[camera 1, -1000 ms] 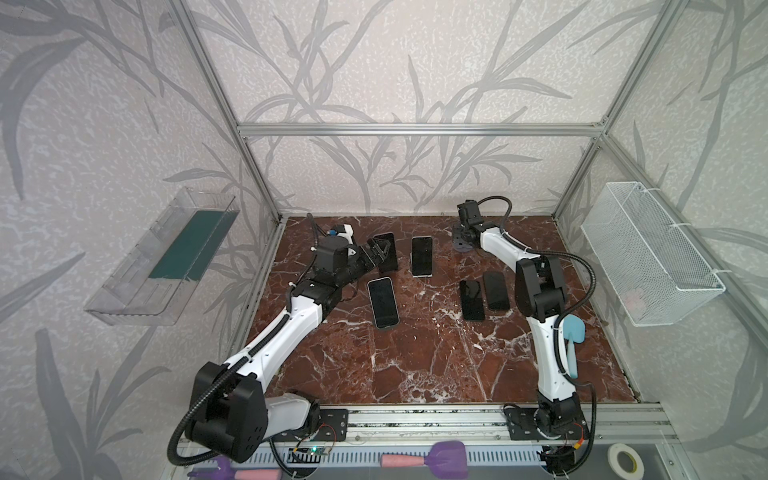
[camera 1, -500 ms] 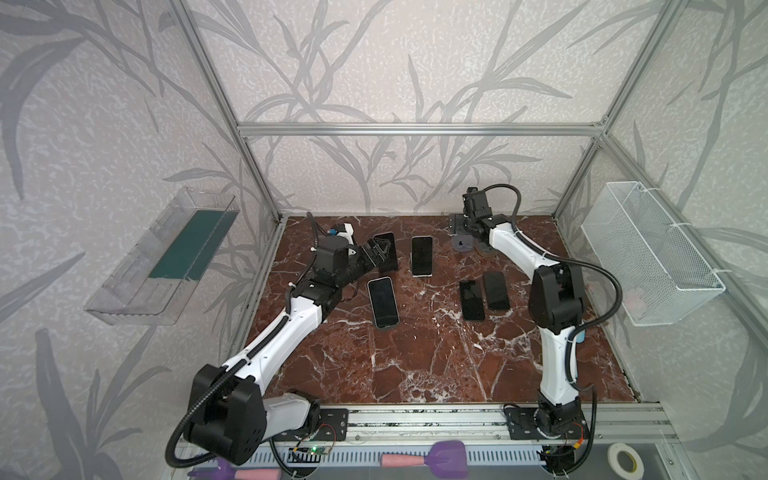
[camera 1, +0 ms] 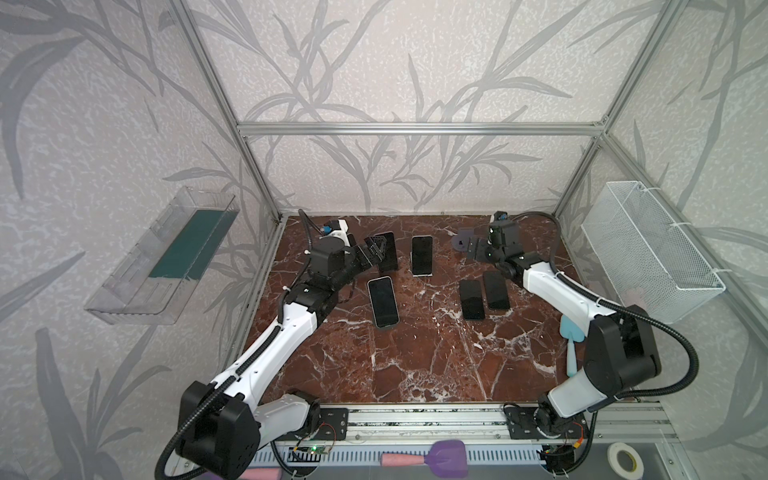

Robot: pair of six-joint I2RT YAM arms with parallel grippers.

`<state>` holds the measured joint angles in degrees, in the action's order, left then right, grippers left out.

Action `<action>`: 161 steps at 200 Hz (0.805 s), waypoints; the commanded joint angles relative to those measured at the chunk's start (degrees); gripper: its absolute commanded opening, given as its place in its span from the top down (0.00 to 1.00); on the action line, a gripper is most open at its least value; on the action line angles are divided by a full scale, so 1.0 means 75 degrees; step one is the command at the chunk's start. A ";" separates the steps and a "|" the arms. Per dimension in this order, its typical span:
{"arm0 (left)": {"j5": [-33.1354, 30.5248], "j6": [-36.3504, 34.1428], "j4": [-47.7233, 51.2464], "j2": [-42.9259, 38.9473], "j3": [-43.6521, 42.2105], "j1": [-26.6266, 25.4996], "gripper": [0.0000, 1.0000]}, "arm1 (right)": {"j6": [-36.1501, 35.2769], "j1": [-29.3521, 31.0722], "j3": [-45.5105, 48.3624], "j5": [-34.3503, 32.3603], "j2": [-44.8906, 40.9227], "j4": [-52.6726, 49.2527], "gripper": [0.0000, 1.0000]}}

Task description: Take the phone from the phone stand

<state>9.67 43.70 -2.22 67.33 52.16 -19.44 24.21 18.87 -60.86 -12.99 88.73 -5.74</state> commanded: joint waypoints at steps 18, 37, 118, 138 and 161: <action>-0.0632 -0.0367 -0.0258 -0.0391 -0.0192 0.0008 0.01 | 0.0927 0.0038 0.2927 0.2346 -0.1307 0.4467 0.01; -0.0828 -0.0832 -0.0445 -0.0270 -0.0136 0.0088 0.01 | 0.1161 0.0038 0.3179 0.2818 -0.1453 0.4547 0.14; -0.1260 -0.1016 0.0206 -0.0025 0.1720 0.0120 0.02 | 0.0697 0.0086 0.2832 0.1458 -0.2773 0.1200 0.18; -0.1402 -0.1116 0.0202 -0.0117 0.1406 0.0120 0.01 | 0.0659 0.0085 0.2636 0.1815 -0.2762 0.0759 0.17; -0.1598 -0.1011 0.0016 -0.0306 0.0636 0.0120 0.01 | 0.0515 0.0119 0.2487 0.2228 -0.2677 0.0505 0.17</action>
<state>0.54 36.53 -3.03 65.73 61.60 -18.63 29.61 19.29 -40.42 1.43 68.23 3.16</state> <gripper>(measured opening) 0.987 0.828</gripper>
